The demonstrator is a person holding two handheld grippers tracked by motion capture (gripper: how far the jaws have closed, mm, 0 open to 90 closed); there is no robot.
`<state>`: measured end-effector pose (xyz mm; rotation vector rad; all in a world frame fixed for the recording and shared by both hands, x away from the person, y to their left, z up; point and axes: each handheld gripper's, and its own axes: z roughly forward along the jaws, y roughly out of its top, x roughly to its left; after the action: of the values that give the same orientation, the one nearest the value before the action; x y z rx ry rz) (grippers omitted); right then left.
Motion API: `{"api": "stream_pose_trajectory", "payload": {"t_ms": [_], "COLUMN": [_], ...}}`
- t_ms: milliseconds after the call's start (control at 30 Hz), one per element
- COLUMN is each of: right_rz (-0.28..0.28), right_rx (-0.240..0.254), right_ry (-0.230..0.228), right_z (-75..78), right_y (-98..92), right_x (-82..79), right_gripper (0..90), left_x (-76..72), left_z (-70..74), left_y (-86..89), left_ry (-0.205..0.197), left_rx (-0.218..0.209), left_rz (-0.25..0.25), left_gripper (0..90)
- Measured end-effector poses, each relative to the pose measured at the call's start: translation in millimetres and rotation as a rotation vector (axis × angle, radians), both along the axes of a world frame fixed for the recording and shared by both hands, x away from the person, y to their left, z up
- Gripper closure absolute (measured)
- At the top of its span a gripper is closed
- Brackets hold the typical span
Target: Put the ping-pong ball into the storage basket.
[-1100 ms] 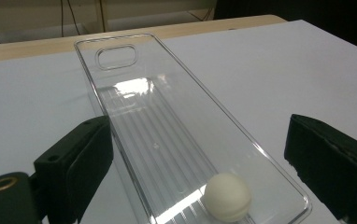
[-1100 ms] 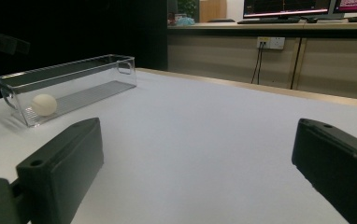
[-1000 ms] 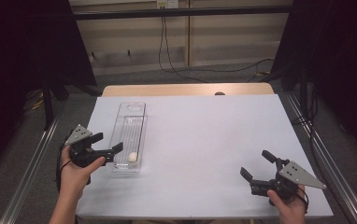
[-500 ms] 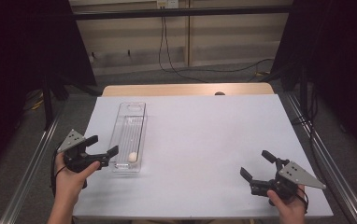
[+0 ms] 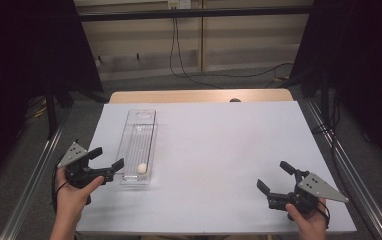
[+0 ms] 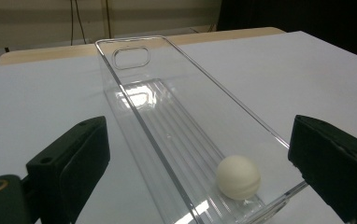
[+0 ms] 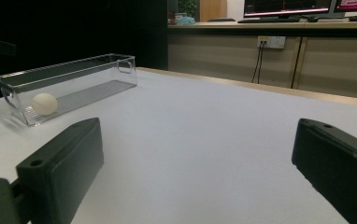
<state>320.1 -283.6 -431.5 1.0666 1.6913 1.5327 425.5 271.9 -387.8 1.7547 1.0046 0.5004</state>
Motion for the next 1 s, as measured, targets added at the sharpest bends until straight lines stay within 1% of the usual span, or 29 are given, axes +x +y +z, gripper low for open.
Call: {"api": "stream_pose_trajectory", "payload": {"t_ms": [33, 300, 333, 400, 433, 500, 533, 567, 667, 733, 800, 1000], "right_rz": [0.003, 0.007, 0.001, -0.002, 0.005, 0.003, 0.004, 0.003, 0.005, 0.005, 0.006, 0.006], "right_rx": [0.001, -0.003, 0.002, 0.005, -0.002, -0.005, -0.005, -0.005, -0.005, -0.005, -0.009, -0.007], "right_ry": [-0.001, -0.001, 0.000, 0.001, 0.000, -0.001, -0.001, -0.001, 0.001, 0.001, -0.002, 0.001], "right_z": [0.0, -0.2, -0.1, -0.2, -0.4, -0.3, -0.3, -0.3, -0.4, -0.4, -0.4, -0.5], "right_y": [0.1, -0.1, 0.3, 0.6, 0.3, 0.3, 0.4, 0.4, 0.4, 0.4, 0.3, 0.3], "right_x": [0.1, 0.1, 0.2, 0.2, 0.2, 0.2, 0.2, 0.2, 0.2, 0.3, 0.3, 0.3], "right_gripper": [1.8, 1.8, 1.9, 1.9, 1.9, 1.8, 1.9, 1.8, 1.8, 1.8, 1.8, 1.8], "left_x": [-0.1, -3.2, -3.7, -4.2, -4.4, -5.2, -5.6, -6.1, -7.2, -7.8, -8.8, -11.3], "left_z": [-0.6, -4.5, -4.7, -5.6, -5.8, -6.3, -6.7, -6.7, -8.1, -8.7, -9.0, -11.2], "left_y": [0.5, 2.4, 2.6, 3.7, 4.0, 4.6, 4.9, 5.2, 6.0, 6.8, 7.2, 9.2], "left_ry": [-0.004, -0.004, -0.004, -0.010, -0.007, -0.016, -0.015, -0.015, -0.017, -0.026, -0.024, -0.032], "left_rx": [-0.010, -0.018, -0.016, -0.019, -0.018, -0.027, -0.034, -0.025, -0.029, -0.033, -0.027, -0.042], "left_rz": [-0.007, -0.003, -0.001, -0.008, -0.009, -0.004, -0.011, -0.008, -0.008, -0.004, -0.002, -0.001], "left_gripper": [5.5, 4.7, 4.5, 4.5, 4.5, 4.3, 4.3, 4.3, 4.3, 4.3, 4.2, 4.2]}}
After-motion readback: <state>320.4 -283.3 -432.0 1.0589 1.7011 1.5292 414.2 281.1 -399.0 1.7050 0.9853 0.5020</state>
